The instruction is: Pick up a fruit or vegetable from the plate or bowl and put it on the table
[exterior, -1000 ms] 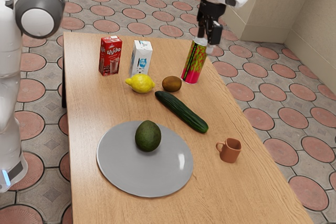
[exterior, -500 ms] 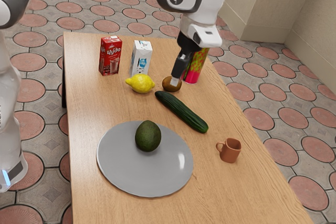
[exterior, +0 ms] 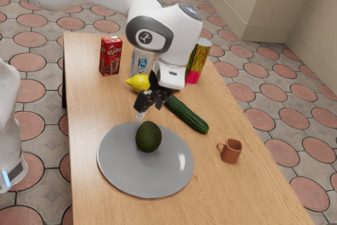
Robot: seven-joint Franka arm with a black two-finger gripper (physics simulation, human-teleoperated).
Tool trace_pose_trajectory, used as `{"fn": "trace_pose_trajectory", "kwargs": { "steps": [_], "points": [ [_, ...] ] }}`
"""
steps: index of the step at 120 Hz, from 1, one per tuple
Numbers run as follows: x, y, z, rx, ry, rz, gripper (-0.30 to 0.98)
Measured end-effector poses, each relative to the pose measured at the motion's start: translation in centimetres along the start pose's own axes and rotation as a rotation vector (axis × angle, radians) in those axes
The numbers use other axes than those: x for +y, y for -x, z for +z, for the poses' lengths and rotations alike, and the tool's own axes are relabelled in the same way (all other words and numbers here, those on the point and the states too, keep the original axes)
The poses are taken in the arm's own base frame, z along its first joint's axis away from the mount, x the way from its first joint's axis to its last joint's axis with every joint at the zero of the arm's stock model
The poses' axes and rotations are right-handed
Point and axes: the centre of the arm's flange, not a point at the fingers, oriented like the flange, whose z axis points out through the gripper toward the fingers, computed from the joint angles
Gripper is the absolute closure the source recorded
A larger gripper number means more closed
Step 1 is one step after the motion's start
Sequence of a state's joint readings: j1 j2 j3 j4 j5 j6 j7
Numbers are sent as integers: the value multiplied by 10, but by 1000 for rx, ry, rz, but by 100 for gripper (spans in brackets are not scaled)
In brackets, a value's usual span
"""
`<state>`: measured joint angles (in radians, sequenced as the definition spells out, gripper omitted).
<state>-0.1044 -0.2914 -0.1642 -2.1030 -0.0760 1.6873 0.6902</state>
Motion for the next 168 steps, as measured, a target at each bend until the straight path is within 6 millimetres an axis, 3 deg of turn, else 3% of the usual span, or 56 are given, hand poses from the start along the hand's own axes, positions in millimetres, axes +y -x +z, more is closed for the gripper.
{"fn": "trace_pose_trajectory", "kwargs": {
  "steps": [25,64,92,125,150,168],
  "points": [
    [17,3,22,-41,32,74,0],
    [20,6,25,-89,24,233,0],
    [25,-6,25,-39,24,343,0],
    [14,-18,45,1,23,417,0],
    [8,-24,47,28,-3,455,0],
    [-3,-30,68,23,17,468,0]
  ]
}}
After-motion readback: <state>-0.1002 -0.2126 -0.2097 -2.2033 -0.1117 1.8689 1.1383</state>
